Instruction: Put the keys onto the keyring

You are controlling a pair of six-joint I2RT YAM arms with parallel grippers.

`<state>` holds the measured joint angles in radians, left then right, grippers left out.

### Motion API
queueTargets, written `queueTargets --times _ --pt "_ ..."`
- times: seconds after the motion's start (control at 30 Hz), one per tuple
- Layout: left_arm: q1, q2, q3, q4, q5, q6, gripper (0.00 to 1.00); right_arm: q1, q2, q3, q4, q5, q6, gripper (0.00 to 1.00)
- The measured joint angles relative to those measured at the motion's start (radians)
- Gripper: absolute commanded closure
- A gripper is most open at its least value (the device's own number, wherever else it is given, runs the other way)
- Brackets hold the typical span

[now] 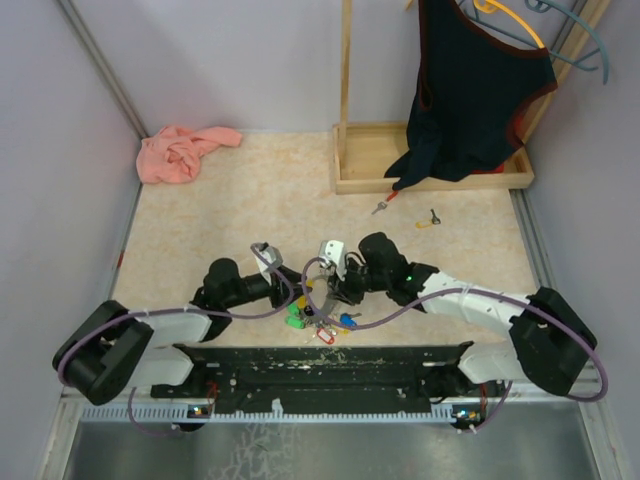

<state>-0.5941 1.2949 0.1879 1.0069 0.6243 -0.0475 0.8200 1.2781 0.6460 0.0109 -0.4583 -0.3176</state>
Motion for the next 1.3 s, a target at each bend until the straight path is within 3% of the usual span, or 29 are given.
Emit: queueTargets --times 0.17,0.37,0.67,1.3 --pt "-0.063 -0.069 0.016 -0.170 -0.111 -0.106 0.50 0.000 -0.025 -0.023 -0.040 0.082 0.150 0.70" --pt "-0.090 -0.044 0.050 -0.296 -0.173 -0.223 0.47 -0.014 -0.006 -0.059 -0.054 0.114 0.290 0.74" --pt "-0.116 0.080 0.103 -0.335 -0.180 -0.307 0.46 -0.066 0.135 -0.077 0.038 0.105 0.386 0.76" --pt "-0.135 0.224 0.145 -0.328 -0.180 -0.341 0.52 -0.072 0.229 -0.078 0.131 0.016 0.416 0.77"
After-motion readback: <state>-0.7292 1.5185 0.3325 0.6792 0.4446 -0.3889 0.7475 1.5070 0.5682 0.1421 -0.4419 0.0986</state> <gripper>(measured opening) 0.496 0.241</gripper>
